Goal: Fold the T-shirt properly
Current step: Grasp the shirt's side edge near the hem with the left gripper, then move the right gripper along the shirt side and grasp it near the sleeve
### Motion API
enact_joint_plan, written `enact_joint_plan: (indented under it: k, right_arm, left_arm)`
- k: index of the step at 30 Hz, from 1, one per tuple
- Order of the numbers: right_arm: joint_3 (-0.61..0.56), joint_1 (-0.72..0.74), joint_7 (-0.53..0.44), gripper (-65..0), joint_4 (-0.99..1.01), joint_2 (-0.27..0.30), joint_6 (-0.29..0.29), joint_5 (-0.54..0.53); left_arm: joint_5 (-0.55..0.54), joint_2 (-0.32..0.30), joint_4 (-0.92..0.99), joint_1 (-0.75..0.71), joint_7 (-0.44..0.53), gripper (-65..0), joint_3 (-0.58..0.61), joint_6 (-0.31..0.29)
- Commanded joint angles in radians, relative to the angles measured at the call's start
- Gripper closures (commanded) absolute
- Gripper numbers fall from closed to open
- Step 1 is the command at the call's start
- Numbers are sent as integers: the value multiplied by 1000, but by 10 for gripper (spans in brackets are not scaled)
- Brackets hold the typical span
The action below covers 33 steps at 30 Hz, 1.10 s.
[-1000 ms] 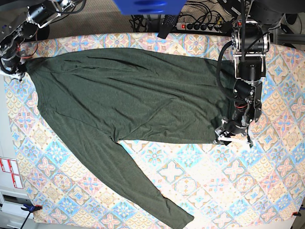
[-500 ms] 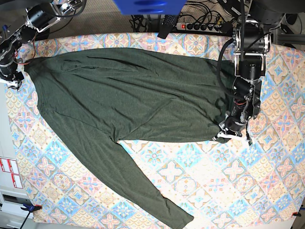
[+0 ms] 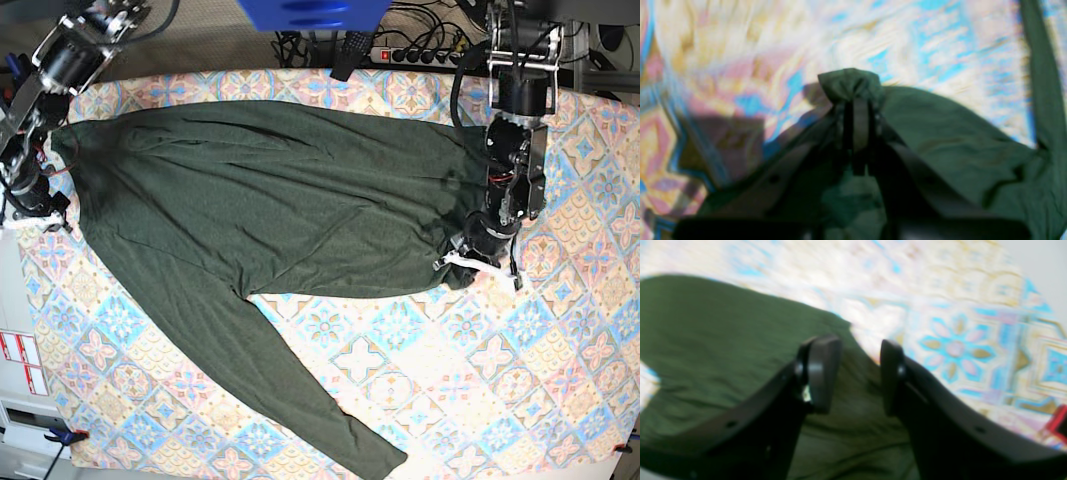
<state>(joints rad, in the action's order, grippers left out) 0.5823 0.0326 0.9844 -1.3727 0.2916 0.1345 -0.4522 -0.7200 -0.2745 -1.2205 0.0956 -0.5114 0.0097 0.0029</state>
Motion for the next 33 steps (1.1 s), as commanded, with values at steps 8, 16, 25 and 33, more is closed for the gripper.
enact_joint_plan:
  k: [8,16,25,33]
  right_arm:
    - [-327,126,-132,-228,174,116,15,-13]
    - [-531,240,-293,-230,344,131,18,226]
    - [-626,333,-387,-232,494,134,18,250]
    - [-703,398,-465,-232,629,134,18,250]
  left_arm:
    - [-3,-45,-201,-119,12,0,-4,-4]
    - [-3,-50,-313,-207,12,0,-4,-4]
    - [-3,-50,-373,-271,12,0,-4,-5]
    - [-3,-50,-397,-303,15,0,-6,-5]
